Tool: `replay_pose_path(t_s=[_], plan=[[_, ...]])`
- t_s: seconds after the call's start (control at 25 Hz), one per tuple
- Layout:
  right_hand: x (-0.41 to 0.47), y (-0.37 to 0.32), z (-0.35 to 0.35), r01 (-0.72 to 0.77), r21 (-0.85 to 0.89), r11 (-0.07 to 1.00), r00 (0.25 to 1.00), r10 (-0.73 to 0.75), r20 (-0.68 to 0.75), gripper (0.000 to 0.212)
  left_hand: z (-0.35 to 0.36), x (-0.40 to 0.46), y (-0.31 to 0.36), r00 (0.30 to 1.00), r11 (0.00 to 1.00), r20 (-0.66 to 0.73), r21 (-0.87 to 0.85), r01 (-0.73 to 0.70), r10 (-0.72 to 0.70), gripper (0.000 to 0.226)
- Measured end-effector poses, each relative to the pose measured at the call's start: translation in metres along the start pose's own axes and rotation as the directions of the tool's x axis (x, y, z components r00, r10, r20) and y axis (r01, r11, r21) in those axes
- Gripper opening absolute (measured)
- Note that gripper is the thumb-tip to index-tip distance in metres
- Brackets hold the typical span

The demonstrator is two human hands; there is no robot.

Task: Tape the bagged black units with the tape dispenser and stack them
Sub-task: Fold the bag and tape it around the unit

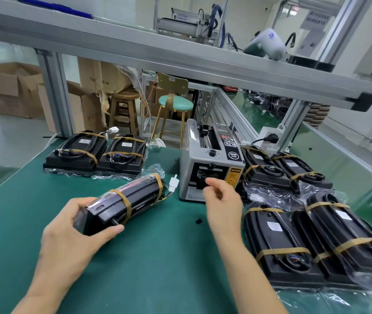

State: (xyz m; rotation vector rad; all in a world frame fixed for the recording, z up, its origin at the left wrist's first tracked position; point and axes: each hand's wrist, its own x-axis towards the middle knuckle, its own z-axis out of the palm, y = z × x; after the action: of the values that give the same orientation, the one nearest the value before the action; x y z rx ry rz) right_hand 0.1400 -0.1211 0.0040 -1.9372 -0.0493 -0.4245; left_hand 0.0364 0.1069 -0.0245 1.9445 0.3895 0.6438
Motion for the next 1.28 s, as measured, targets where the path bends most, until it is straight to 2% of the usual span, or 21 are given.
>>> replay_pose_path(t_s=[0.08, 0.16, 0.56, 0.64, 0.76, 0.84, 0.92, 1.0, 1.08, 1.16, 1.28], plan=[[0.014, 0.005, -0.006, -0.221, 0.14, 0.965, 0.966, 0.236, -0.104, 0.016, 0.003, -0.004, 0.006, 1.0, 0.999, -0.004, 0.034, -0.01, 0.01, 0.058], [0.026, 0.009, -0.003, -0.304, 0.191, 0.933, 0.939, 0.327, -0.102, 0.021, 0.007, -0.006, 0.011, 1.0, 0.999, -0.014, 0.031, -0.009, 0.01, 0.057], [0.046, 0.0, 0.017, -0.468, 0.37, 0.802, 0.821, 0.55, -0.153, 0.019, 0.01, -0.007, 0.01, 1.0, 1.0, 0.004, -0.004, -0.009, 0.009, 0.056], [0.049, -0.003, 0.02, -0.491, 0.4, 0.774, 0.797, 0.585, -0.153, 0.013, 0.01, -0.008, 0.011, 1.0, 1.0, 0.002, 0.001, -0.011, 0.011, 0.056], [0.044, -0.013, 0.017, -0.512, 0.497, 0.7, 0.766, 0.634, -0.104, 0.019, 0.008, -0.008, 0.014, 1.0, 1.0, 0.018, 0.012, -0.011, 0.011, 0.056], [0.023, -0.028, 0.013, -0.508, 0.482, 0.714, 0.832, 0.551, 0.062, 0.018, 0.006, -0.007, 0.016, 0.999, 1.0, 0.042, 0.014, -0.023, 0.023, 0.055], [-0.01, -0.045, 0.017, -0.428, 0.405, 0.808, 0.893, 0.311, 0.324, 0.013, 0.004, -0.007, 0.017, 0.998, 0.999, 0.057, 0.026, -0.035, 0.034, 0.053], [-0.041, -0.063, 0.025, -0.331, 0.362, 0.872, 0.832, 0.089, 0.548, 0.009, 0.004, -0.007, 0.017, 0.997, 0.998, 0.063, 0.048, -0.045, 0.042, 0.052], [-0.059, -0.07, 0.032, -0.227, 0.32, 0.92, 0.799, -0.012, 0.601, 0.016, 0.005, -0.009, 0.017, 0.997, 0.996, 0.061, 0.064, -0.059, 0.055, 0.052], [-0.063, -0.071, 0.037, -0.196, 0.29, 0.937, 0.808, -0.013, 0.589, 0.025, 0.006, -0.013, 0.018, 0.997, 0.996, 0.056, 0.065, -0.056, 0.052, 0.052], [-0.065, -0.067, 0.037, -0.193, 0.269, 0.944, 0.81, -0.001, 0.586, 0.025, 0.007, -0.014, 0.02, 0.998, 0.998, 0.046, 0.054, -0.042, 0.04, 0.05]])
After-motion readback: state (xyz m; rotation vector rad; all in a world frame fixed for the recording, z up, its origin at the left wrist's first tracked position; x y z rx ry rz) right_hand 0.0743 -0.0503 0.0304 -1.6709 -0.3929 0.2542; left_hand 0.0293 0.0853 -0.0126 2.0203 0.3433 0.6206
